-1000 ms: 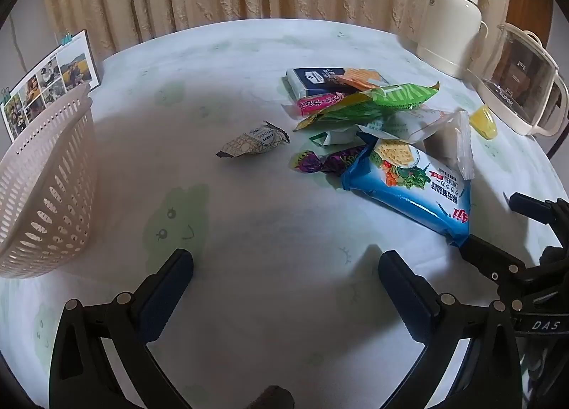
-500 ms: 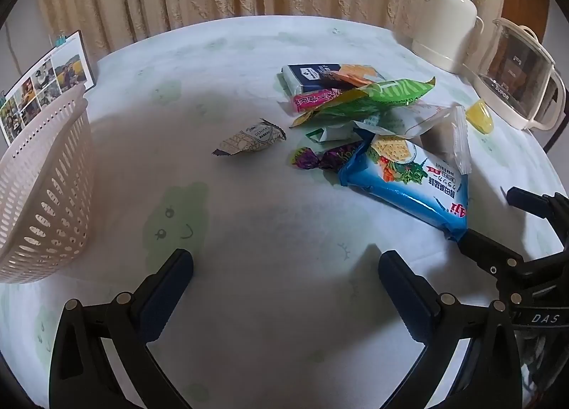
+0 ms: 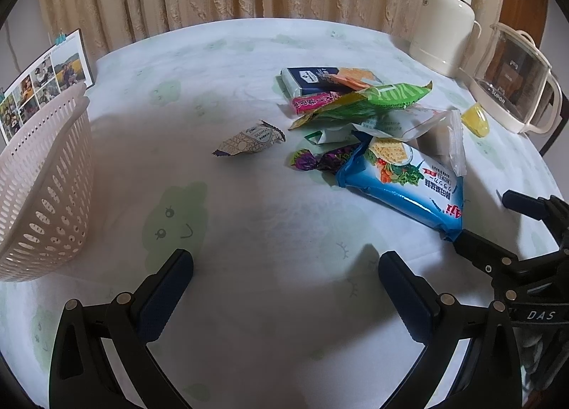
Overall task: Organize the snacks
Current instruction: 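Move both grippers toward the snack pile on the table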
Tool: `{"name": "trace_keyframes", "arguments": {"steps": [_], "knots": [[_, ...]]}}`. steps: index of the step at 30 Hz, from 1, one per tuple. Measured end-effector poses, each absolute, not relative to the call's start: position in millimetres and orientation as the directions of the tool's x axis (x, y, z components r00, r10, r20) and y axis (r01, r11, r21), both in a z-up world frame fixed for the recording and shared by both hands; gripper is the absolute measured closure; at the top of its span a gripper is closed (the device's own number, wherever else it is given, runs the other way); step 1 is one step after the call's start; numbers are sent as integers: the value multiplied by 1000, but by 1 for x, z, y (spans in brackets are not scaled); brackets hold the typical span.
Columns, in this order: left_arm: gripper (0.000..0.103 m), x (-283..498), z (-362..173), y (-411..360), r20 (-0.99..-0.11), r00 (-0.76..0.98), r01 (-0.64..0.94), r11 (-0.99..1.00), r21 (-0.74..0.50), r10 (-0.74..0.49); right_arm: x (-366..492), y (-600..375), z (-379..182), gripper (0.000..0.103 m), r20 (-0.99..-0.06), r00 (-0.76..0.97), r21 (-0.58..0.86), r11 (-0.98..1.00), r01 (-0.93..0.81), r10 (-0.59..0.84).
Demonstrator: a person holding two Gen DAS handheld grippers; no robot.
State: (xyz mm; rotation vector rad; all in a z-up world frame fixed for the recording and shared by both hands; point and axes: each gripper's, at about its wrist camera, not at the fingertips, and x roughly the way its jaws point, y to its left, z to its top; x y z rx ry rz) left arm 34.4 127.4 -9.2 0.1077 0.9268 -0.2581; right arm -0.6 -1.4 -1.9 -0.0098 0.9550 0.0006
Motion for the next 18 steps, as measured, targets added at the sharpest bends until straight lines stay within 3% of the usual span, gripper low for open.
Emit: {"name": "trace_keyframes", "arguments": {"steps": [11, 18], "knots": [[0, 35, -5, 138, -784, 584, 239, 968, -78, -207, -3, -2, 0, 0, -813, 583, 6, 1000, -18, 15], [0, 33, 0, 145, -762, 608, 221, 969, -107, -223, -13, -12, 6, 0, -771, 622, 125, 991, -55, 132]]}}
